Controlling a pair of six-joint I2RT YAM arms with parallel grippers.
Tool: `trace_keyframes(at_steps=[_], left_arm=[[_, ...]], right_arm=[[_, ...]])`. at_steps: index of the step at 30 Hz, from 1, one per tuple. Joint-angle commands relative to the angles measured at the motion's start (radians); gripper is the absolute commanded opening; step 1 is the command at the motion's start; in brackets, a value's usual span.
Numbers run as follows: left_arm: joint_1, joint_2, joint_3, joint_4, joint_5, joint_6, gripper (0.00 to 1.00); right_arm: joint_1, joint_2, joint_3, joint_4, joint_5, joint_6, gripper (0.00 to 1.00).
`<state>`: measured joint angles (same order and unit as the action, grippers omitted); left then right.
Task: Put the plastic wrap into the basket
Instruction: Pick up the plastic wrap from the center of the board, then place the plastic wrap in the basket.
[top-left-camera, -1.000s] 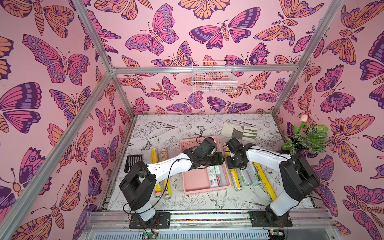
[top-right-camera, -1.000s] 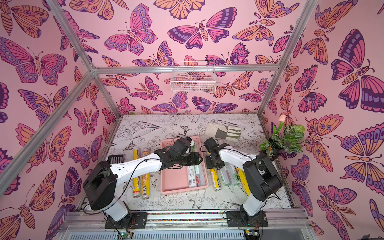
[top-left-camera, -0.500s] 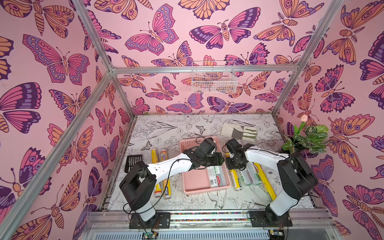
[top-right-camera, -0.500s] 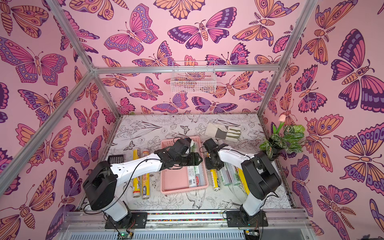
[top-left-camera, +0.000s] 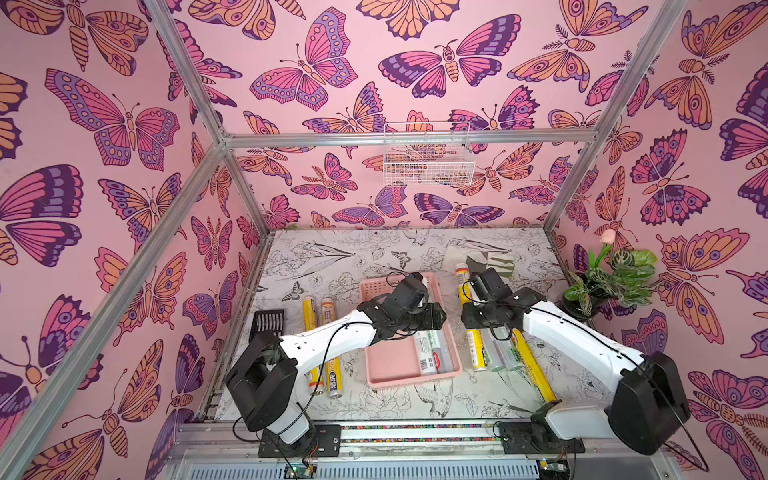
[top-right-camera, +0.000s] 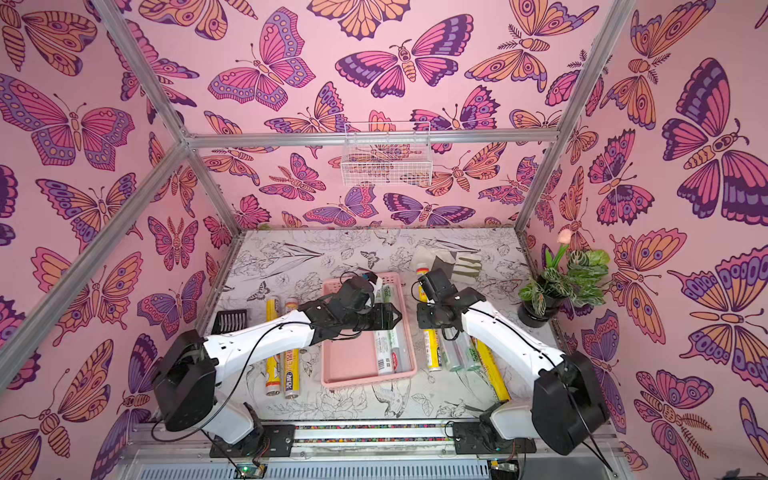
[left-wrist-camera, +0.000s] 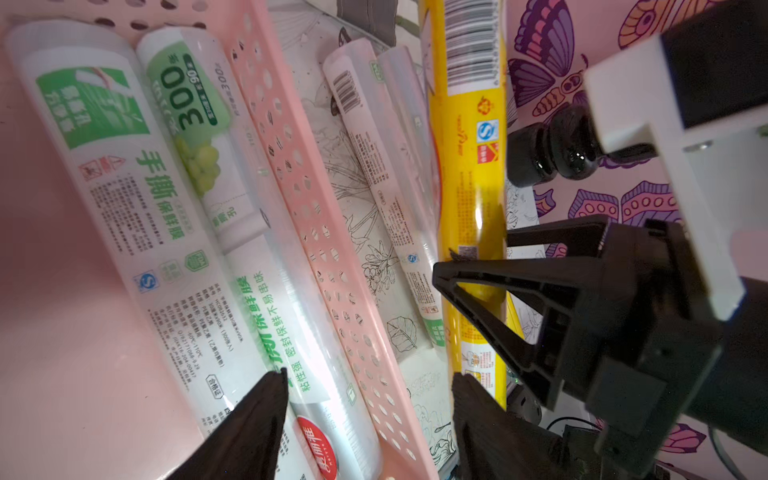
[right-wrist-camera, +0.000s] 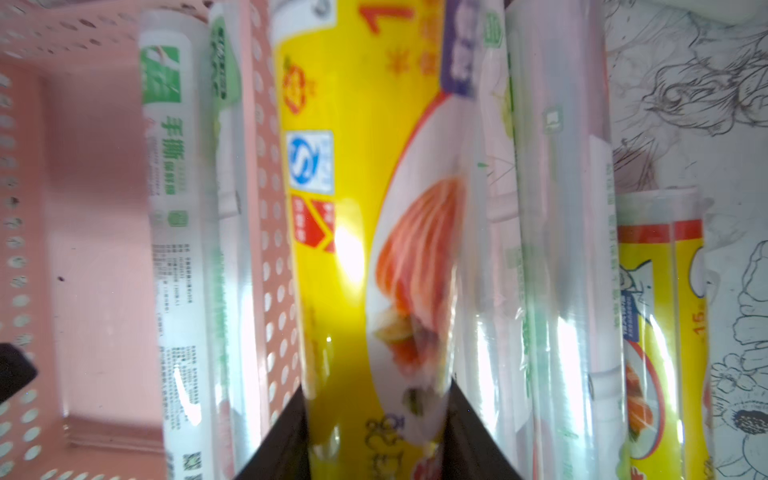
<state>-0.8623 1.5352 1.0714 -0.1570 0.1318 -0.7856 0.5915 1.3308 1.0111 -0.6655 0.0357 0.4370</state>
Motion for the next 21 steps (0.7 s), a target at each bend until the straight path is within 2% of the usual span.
trace_keyframes(at_steps=[1, 7, 15, 21], left_arm=[[0.009, -0.069, -0.054, 0.027, -0.098, -0.001, 0.69], [0.025, -0.227, -0.187, 0.037, -0.263, -0.048, 0.69], [0.063, -0.455, -0.362, 0.033, -0.34, -0.086, 0.69], [0.082, -0.532, -0.428, -0.006, -0.347, -0.116, 0.69]], right_arm=[[0.007, -0.057, 0.049, 0.043, -0.075, 0.056, 0.26], [0.026, -0.02, 0.035, 0.282, -0.276, 0.219, 0.25], [0.165, 0.204, 0.143, 0.356, -0.312, 0.269, 0.25], [0.232, 0.332, 0.198, 0.355, -0.324, 0.291, 0.25]])
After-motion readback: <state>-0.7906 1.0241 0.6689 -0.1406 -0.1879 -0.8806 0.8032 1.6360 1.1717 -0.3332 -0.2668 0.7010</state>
